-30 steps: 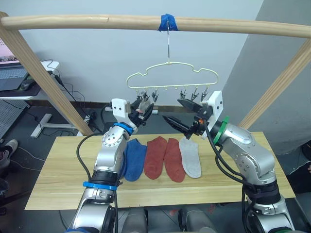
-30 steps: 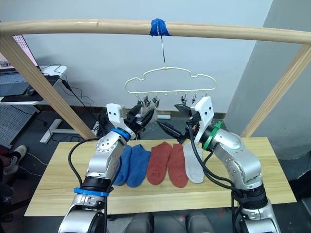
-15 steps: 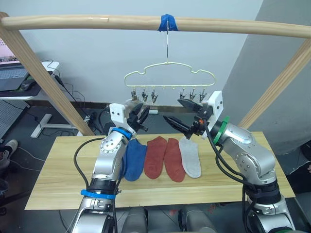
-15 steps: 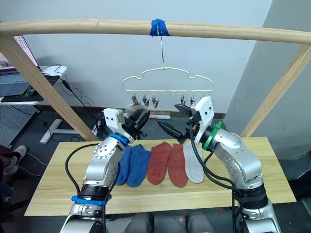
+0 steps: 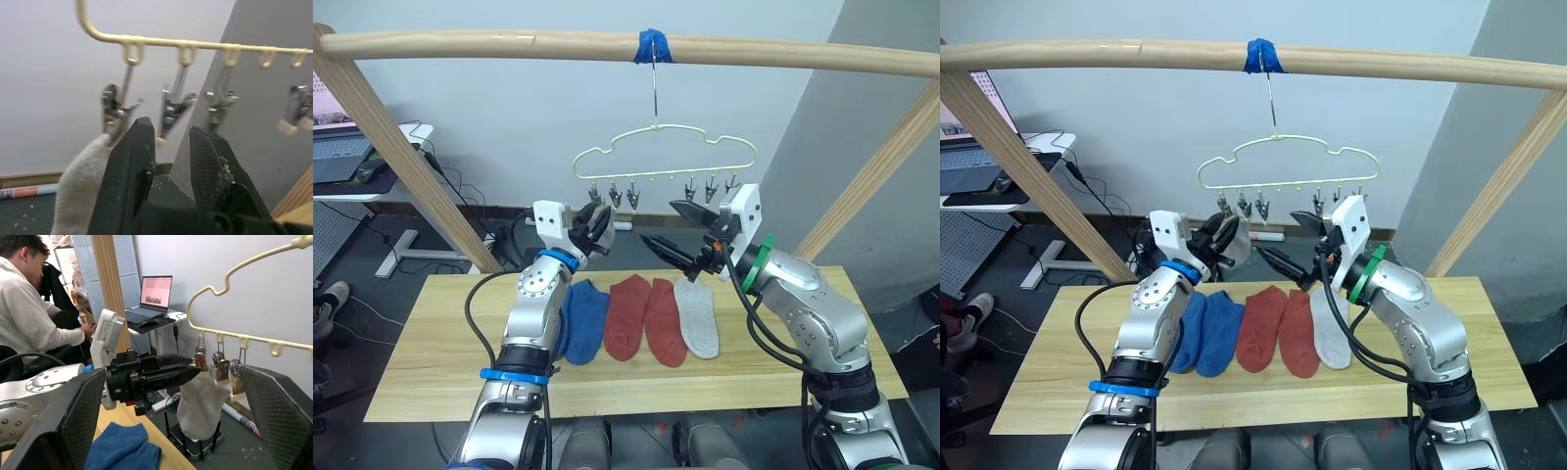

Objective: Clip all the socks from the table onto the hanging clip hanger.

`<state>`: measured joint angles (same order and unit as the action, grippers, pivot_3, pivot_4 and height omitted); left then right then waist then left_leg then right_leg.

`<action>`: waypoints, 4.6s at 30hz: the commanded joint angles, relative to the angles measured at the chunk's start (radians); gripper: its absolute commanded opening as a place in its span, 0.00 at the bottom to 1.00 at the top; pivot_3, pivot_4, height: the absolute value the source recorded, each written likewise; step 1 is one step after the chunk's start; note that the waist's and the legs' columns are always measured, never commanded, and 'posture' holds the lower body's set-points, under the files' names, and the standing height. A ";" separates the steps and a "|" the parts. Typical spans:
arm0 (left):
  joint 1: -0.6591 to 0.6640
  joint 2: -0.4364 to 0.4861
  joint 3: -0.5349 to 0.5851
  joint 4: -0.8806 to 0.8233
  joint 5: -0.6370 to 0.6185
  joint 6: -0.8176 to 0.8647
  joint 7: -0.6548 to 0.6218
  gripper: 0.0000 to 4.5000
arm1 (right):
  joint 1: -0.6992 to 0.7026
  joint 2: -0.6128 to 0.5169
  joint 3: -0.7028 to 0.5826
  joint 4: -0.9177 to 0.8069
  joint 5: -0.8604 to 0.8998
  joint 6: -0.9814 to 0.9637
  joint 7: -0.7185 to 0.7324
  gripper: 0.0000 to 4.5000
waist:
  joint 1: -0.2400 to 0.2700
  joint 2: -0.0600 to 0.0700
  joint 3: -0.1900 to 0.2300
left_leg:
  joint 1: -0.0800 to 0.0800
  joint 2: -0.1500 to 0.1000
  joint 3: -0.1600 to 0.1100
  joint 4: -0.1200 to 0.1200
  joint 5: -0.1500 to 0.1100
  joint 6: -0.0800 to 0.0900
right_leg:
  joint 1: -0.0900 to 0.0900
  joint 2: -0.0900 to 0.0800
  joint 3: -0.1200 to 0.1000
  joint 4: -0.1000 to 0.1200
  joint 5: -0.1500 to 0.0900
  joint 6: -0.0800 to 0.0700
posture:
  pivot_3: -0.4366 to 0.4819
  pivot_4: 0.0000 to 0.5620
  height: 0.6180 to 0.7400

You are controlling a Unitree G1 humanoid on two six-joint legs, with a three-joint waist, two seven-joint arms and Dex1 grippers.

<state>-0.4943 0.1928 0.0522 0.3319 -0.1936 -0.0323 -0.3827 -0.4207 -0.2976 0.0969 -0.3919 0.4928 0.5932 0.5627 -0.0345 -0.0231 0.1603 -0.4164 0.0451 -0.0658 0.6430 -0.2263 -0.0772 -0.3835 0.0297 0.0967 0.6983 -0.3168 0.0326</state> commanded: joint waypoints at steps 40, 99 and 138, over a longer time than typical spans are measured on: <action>-0.130 -0.010 0.033 0.191 0.026 -0.144 0.009 0.31 | -0.014 -0.012 -0.017 -0.081 0.012 -0.011 -0.027 1.00 | -0.024 0.000 0.000 | 0.000 0.000 0.000 0.000 0.000 0.000 | 0.000 0.000 0.000 0.000 0.000 0.000 | 0.41 0.23 1.00; -0.161 0.037 0.050 0.114 -0.041 0.035 -0.046 0.00 | 0.065 -0.031 0.105 0.264 -0.229 -0.056 -0.112 1.00 | -0.025 0.000 0.000 | 0.000 0.000 0.000 0.000 0.000 0.000 | 0.000 0.000 0.000 0.001 0.000 0.000 | 0.44 0.26 1.00; -0.030 0.182 0.197 -0.318 -0.478 0.890 -0.133 0.00 | 0.108 -0.039 0.095 0.460 -0.342 -0.229 0.186 0.01 | -0.026 0.003 0.002 | 0.015 0.001 0.001 -0.004 0.000 0.000 | 0.013 0.001 0.003 0.000 -0.003 0.005 | 0.52 0.26 1.00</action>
<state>-0.5201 0.3695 0.2142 0.0287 -0.6209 0.7879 -0.5299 -0.3077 -0.3474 0.2069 0.1962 0.0814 0.3158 0.7048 -0.0608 -0.0197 0.1624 -0.4010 0.0464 -0.0646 0.6389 -0.2265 -0.0773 -0.3709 0.0307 0.0991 0.6982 -0.3199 0.0376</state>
